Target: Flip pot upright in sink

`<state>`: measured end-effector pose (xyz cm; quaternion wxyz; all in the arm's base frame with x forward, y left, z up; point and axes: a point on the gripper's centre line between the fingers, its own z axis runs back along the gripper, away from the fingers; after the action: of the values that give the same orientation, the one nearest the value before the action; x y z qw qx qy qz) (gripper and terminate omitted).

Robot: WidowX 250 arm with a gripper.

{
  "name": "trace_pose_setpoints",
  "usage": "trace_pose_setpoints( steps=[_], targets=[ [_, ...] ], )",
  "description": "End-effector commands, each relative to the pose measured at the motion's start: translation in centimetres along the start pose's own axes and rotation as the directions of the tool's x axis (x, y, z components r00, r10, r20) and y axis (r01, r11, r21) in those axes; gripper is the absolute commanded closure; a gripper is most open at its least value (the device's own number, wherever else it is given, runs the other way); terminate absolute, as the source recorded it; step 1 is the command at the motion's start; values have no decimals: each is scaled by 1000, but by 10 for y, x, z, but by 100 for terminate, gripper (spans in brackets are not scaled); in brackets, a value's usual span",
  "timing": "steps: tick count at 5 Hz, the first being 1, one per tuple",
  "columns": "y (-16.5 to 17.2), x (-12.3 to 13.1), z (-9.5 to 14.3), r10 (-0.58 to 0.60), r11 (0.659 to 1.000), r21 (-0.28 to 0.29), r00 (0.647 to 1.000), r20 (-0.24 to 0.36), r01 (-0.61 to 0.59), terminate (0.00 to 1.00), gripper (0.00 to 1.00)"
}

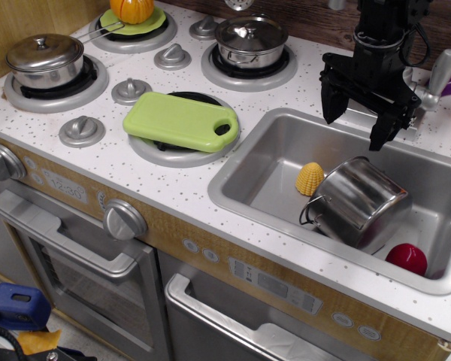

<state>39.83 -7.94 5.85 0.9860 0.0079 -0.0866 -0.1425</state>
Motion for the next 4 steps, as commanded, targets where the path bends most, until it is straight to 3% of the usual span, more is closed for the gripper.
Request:
trace_pose_setpoints(
  steps=[1,2,3,4],
  targets=[
    [0,0,0,0,1000,0,1000,0,0,0,0],
    [-6,-3,-4,48,994,-95,999,-12,-49,0,0],
    [-14,0,-6,102,983,-152,994,-43,-107,0,0],
    [-16,-3,-16,140,970,-195,989,-36,-145,0,0]
  ],
)
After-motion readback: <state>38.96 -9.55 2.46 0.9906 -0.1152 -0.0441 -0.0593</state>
